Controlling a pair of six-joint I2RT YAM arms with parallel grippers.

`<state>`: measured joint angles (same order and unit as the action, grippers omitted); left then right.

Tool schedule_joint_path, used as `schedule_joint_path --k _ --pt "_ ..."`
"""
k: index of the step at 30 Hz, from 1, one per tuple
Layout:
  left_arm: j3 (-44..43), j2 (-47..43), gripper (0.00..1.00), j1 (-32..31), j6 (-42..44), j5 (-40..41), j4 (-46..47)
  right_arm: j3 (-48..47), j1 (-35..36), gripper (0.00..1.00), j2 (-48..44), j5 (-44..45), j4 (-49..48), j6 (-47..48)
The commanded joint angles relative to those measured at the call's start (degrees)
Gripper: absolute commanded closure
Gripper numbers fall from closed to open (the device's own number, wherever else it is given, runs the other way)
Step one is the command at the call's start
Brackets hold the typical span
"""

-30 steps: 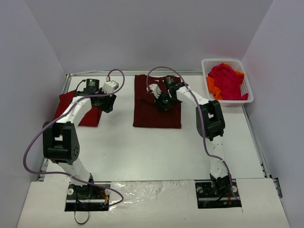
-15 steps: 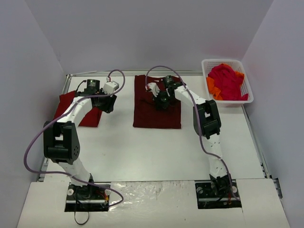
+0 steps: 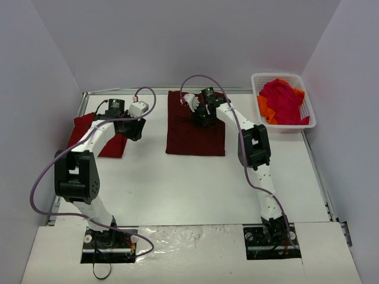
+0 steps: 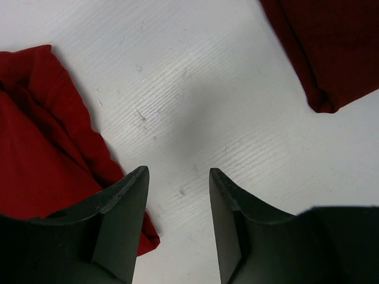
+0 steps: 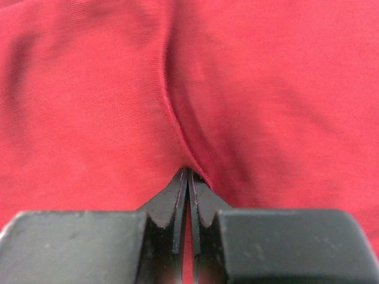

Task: Fold and stack the t-shirts
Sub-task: Fold the folded rectangular tshirt in 1/3 of the way

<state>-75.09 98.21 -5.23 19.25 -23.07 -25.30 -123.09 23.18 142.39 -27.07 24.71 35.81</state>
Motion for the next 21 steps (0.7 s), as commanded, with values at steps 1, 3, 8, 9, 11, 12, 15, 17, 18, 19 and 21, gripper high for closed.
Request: schedule_joint_path --k 1,3,8,9,11,12,15,17,18,19,21 --pt "-0.1 -1.2 0.56 0.3 -0.1 -1.2 0.6 -3.5 -0.8 1.0 1.1 8.5 -2.7 -2.1" --pt "-0.1 -1.5 0.56 0.3 -0.2 -1.5 0.5 -4.0 -1.1 1.0 0.4 7.8 -2.9 -2.6" --pt "0.4 -2.1 0.56 0.3 -0.3 -1.7 0.7 -3.7 -1.2 1.0 -1.1 9.6 -3.8 -2.2" --pt "0.4 -2.1 0.56 0.2 -0.3 -1.9 0.5 -3.7 -1.4 1.0 -1.1 10.4 -4.1 -2.1" --pt "0.4 -2.2 0.56 0.3 -0.3 -1.9 0.5 -3.7 -1.2 1.0 -0.6 11.9 -4.8 -1.9" --pt "0.4 -2.2 0.56 0.3 -0.3 -2.2 0.3 -3.7 -1.2 1.0 -0.6 13.1 -4.9 -1.7" --pt "-0.1 -2.8 0.57 0.1 -0.1 -4.2 -0.9 -1.2 -1.2 1.0 -3.2 12.7 -5.3 -2.2" --pt "-1.1 -3.2 0.57 -0.7 0.4 -5.1 -2.6 1.4 -1.2 1.0 -7.9 12.1 -5.5 -2.2" --pt "-1.3 -3.6 0.59 -1.3 1.1 -5.1 -2.7 3.0 -1.2 1.0 -9.7 12.0 -5.5 -1.9" --pt "-1.5 -4.2 0.6 -1.9 1.1 -5.0 -2.9 6.1 -1.2 1.0 -11.4 12.4 -5.5 -1.8" --pt "-2.4 -4.7 0.66 -3.7 0.0 -5.1 -2.5 8.9 -1.5 1.0 -16.2 13.7 -5.5 -2.5"
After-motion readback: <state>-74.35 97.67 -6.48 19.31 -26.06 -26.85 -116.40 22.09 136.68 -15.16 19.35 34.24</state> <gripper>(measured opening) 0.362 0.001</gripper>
